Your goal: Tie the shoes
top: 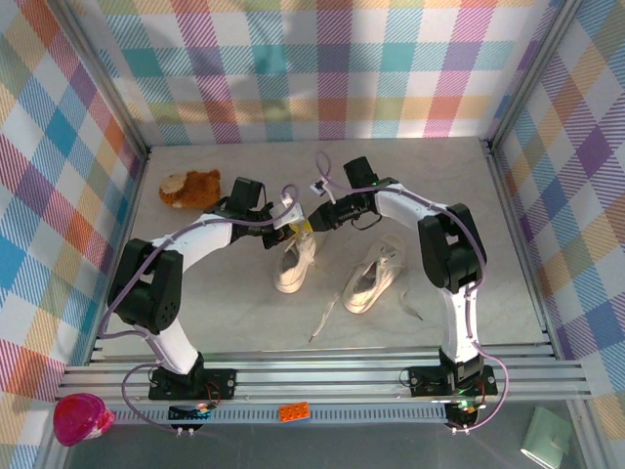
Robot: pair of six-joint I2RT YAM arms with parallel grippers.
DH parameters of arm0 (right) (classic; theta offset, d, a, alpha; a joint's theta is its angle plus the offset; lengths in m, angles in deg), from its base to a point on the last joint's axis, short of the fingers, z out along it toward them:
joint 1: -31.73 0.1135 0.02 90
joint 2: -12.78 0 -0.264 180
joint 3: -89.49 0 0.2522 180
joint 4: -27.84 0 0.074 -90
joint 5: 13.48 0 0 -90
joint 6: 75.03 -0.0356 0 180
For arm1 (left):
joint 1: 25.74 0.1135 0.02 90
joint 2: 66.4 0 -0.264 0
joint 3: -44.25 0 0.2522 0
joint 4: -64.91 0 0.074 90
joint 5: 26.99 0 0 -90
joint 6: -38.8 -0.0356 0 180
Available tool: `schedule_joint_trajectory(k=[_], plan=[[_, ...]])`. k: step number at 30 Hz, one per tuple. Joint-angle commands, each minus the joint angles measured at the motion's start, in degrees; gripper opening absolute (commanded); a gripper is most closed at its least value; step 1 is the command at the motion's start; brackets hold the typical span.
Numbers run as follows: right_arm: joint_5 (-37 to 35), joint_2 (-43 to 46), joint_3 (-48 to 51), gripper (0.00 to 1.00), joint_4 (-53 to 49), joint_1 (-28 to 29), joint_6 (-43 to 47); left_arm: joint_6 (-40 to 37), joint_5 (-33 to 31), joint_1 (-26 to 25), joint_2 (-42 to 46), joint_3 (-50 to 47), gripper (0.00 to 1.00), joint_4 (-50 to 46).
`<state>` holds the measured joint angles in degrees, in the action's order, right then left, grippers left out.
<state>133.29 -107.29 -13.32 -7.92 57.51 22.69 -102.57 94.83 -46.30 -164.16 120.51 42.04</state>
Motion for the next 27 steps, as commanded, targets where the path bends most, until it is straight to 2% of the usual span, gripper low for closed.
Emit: schedule_joint_trajectory(k=[1, 5, 20, 27], plan=[[1.1, 1.2, 1.0, 0.28, 3.9, -1.4, -5.9, 0.1, 0.0, -0.5, 3.2, -1.6, 0.00, 4.3], [-2.3, -0.7, -0.4, 0.28, 3.4, -1.5, -8.3, 0.0, -0.4, -0.7, 4.2, -2.6, 0.00, 5.7], [6.2, -5.5, -2.6, 0.33, 3.6, 0.5, -8.2, -0.2, 0.1, -1.5, 4.2, -2.7, 0.00, 5.5], [5.9, -4.6, -1.3, 0.33, 4.7, 0.5, -8.6, -0.7, -0.5, -1.5, 3.9, -2.6, 0.00, 4.5]])
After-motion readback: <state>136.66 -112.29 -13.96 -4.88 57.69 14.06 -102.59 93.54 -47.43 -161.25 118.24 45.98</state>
